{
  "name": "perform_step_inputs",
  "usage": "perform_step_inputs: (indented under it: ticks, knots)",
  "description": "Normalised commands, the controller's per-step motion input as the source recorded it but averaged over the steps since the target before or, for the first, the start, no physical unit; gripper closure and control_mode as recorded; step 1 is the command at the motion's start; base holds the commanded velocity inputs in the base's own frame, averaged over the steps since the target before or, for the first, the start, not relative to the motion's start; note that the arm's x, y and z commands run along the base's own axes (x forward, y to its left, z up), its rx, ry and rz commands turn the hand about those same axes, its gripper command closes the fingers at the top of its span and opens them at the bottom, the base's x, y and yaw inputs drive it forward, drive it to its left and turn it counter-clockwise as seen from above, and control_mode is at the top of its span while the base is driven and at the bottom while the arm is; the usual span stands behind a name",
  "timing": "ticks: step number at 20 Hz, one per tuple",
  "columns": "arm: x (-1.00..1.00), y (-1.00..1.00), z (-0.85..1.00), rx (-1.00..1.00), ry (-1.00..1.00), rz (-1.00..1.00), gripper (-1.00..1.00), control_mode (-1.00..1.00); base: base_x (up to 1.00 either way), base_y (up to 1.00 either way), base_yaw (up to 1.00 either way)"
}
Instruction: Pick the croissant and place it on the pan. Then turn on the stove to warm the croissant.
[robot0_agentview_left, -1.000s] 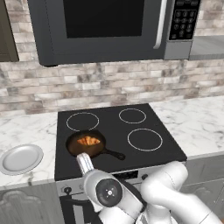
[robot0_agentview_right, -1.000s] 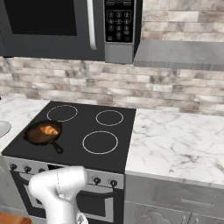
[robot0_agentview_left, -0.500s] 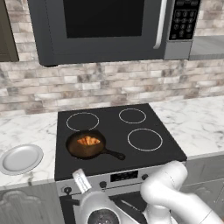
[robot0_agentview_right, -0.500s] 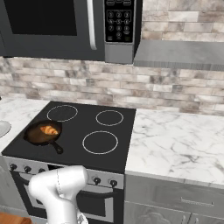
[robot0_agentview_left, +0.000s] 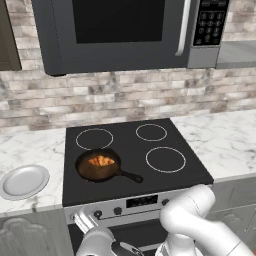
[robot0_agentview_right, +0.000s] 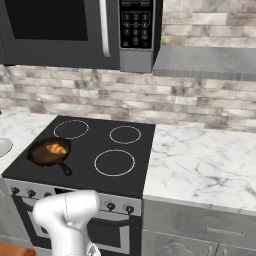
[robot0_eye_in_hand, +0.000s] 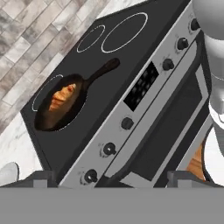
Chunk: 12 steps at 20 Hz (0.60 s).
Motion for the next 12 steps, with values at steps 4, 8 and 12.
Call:
perform_step_inputs:
  ticks: [4, 8, 12]
  knots:
    - [0.31, 0.0, -0.55, -0.15, 0.0, 0.0, -1.0, -1.0, 0.0, 0.0, 0.0]
    - [0.31, 0.05, -0.46, -0.14, 0.0, 0.0, -1.0, -1.0, 0.0, 0.0, 0.0]
    - [0.06, 0.07, -0.32, -0.08, -0.05, 0.0, -1.0, -1.0, 0.0, 0.0, 0.0]
